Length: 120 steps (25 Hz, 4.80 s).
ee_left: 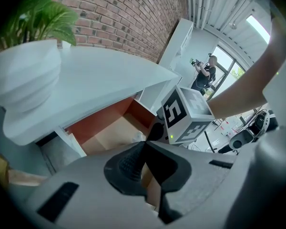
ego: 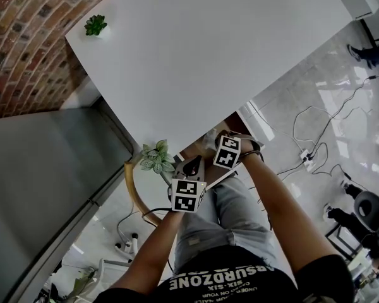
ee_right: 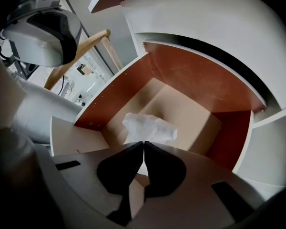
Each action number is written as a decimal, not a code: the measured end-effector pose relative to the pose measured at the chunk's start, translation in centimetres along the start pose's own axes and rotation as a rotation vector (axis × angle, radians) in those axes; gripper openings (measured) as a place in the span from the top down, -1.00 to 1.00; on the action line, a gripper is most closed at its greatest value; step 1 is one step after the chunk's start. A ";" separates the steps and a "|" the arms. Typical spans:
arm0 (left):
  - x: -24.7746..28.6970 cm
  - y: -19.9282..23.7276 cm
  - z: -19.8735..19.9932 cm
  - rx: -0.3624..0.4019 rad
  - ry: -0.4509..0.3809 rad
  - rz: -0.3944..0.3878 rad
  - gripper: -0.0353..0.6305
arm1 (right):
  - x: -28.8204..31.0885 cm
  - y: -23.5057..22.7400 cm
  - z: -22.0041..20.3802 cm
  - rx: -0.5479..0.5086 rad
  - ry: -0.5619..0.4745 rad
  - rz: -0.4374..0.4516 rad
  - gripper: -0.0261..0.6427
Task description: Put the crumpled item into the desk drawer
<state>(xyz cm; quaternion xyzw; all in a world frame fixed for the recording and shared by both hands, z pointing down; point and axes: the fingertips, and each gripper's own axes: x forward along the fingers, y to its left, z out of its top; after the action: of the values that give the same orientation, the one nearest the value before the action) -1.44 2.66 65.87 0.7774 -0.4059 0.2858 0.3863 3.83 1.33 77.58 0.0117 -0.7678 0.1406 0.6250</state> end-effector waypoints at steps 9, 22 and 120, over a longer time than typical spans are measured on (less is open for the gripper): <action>0.9 0.4 -0.7 -0.001 0.009 -0.005 0.88 | 1.5 -0.4 -0.5 -0.042 0.037 0.002 0.92; 1.8 1.1 -1.3 -0.022 0.029 -0.007 0.88 | 3.7 -1.0 -1.2 -0.056 0.088 0.014 0.92; -6.2 -3.2 5.8 0.082 -0.125 0.006 0.88 | -17.4 4.2 2.5 0.630 -0.493 -0.153 0.93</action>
<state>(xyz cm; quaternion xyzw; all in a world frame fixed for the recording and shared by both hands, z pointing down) -1.09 1.61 56.87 0.8078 -0.4194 0.2541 0.3272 4.40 2.02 59.55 0.2931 -0.8108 0.3151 0.3967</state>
